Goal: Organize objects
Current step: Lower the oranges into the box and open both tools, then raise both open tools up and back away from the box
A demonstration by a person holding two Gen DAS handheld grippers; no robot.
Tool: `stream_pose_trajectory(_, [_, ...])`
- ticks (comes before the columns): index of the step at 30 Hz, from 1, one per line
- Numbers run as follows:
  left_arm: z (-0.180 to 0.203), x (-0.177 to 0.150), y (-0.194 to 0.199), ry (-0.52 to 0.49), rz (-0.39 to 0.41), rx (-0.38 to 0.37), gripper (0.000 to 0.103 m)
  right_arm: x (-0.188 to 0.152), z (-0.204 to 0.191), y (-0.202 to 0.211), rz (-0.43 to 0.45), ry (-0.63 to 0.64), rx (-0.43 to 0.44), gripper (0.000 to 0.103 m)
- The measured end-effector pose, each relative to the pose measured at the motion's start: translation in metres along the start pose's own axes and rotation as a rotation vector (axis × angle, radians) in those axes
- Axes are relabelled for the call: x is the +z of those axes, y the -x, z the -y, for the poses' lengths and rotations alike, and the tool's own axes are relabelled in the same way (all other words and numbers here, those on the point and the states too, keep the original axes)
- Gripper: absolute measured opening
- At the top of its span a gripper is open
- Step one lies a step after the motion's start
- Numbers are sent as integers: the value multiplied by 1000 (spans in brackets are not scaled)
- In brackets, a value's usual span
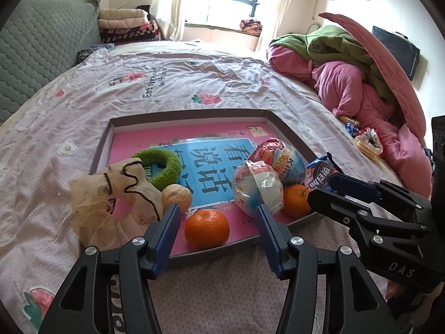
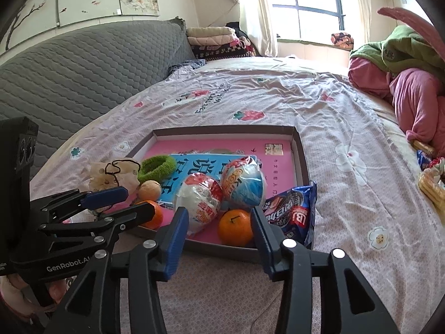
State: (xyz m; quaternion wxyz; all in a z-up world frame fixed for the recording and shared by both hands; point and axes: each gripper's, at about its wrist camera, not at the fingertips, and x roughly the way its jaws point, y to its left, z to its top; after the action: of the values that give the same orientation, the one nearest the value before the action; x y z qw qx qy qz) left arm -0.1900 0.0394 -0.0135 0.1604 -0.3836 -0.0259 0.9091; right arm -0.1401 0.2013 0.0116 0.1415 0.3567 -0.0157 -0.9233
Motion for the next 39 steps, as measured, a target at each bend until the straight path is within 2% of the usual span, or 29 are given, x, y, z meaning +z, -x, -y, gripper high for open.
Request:
stream_pose_trajectory(9, [6,-4,31,-14,67,58,65,1,-11,23,90,28,-20,56])
stream_pose_trajectory(18, [-6,-16,61,44,116,105,65,-6,-16,43,147,6,-22,61])
stream_pose_trajectory(23, [-12,-27,69,77,128,128,68,-12,-22,53,174,18,-26,67])
stream_pose_trajectory(31, [-9,-47,71,73,114,182,74,-35,-28,56,148,-10,-12,72])
stream_pose_trajectory(39, [-1,-59,69,56,112,235,74,-56,-28,51,108,-46,-34,74])
